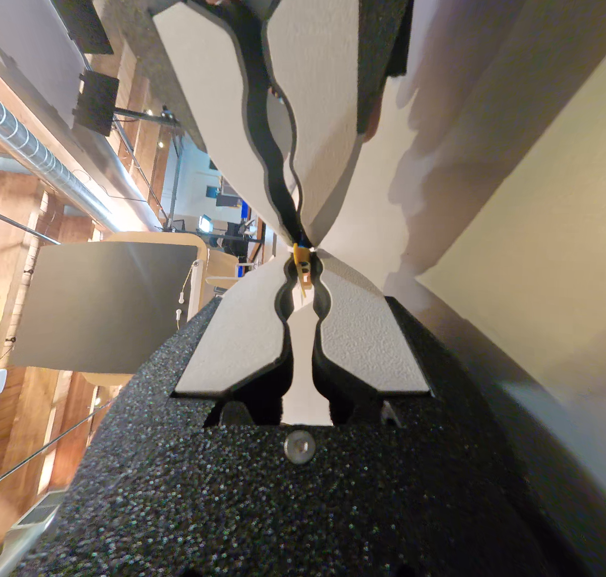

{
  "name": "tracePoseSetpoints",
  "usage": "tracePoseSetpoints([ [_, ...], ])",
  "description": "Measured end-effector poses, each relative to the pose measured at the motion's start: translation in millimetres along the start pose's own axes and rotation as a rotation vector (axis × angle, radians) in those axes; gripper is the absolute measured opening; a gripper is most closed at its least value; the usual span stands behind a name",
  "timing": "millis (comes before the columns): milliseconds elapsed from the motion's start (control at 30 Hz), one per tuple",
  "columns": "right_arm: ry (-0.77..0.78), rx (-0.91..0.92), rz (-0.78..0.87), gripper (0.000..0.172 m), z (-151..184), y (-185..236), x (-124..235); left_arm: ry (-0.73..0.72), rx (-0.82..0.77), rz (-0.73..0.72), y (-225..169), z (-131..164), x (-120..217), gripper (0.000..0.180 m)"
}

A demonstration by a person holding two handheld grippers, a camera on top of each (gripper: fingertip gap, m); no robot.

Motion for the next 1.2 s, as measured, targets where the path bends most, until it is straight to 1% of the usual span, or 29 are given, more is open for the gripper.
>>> tracePoseSetpoints([
  [33, -0.002, 0.006, 0.002, 0.004, 0, 1, 1, -0.012, -0.002, -0.001, -1, 0, 1, 0.010],
  [67, 0.029, 0.016, 0.020, 0.004, 4, 1, 1, -0.010, -0.001, -0.003, -1, 0, 2, 0.010],
  [133, 0.125, 0.030, 0.073, 0.004, 26, -8, 2, 0.022, 0.033, -0.010, 0, 15, 5, 0.009],
  [167, 0.129, -0.012, 0.076, 0.004, 38, -13, 6, 0.038, 0.053, -0.009, 0, 23, 6, 0.009],
  [233, 0.140, -0.011, 0.095, 0.004, 47, -17, 10, 0.055, 0.074, 0.002, -1, 31, 6, 0.009],
  [333, 0.116, -0.035, 0.068, 0.004, 41, -12, 6, 0.028, 0.120, 0.018, 2, 27, 1, 0.009],
  [433, 0.105, -0.078, 0.105, 0.004, 35, -16, 12, 0.024, 0.174, 0.055, 1, 29, -1, 0.009],
  [500, 0.123, -0.124, 0.165, 0.004, 33, -23, 21, 0.020, 0.201, 0.067, 1, 31, -1, 0.009],
  [567, 0.168, -0.154, 0.262, 0.004, 31, -33, 39, 0.000, 0.243, 0.082, 2, 30, 1, 0.009],
  [667, 0.281, -0.192, 0.469, 0.004, 33, -58, 85, -0.032, 0.325, 0.099, 7, 28, 3, 0.009],
  [733, 0.418, -0.217, 0.597, 0.004, 46, -75, 125, -0.061, 0.387, 0.117, 9, 27, 4, 0.009],
  [800, 0.592, -0.257, 0.663, 0.005, 70, -87, 167, -0.085, 0.428, 0.137, 10, 26, 5, 0.009],
  [867, 0.737, -0.333, 0.656, 0.005, 102, -88, 200, -0.100, 0.459, 0.154, 10, 25, 6, 0.009],
  [900, 0.781, -0.377, 0.632, 0.008, 115, -85, 211, -0.108, 0.475, 0.161, 11, 25, 6, 0.009],
  [1000, 0.841, -0.464, 0.539, 0.016, 138, -73, 225, -0.126, 0.521, 0.182, 12, 24, 8, 0.009],
  [1067, 0.849, -0.464, 0.504, 0.019, 138, -68, 225, -0.142, 0.549, 0.194, 13, 23, 9, 0.009],
  [1200, 0.788, -0.415, 0.460, 0.019, 116, -69, 214, -0.169, 0.612, 0.215, 14, 24, 11, 0.009],
])
Point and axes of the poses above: each gripper's, where its closed fingertips meet, x back along the fingers, z out of its underside, y = z × x across the jaws, the point moved 9 cm from there along x, back along the fingers, and after that the axes turned 9 degrees about -x, right-handed, at the moved point
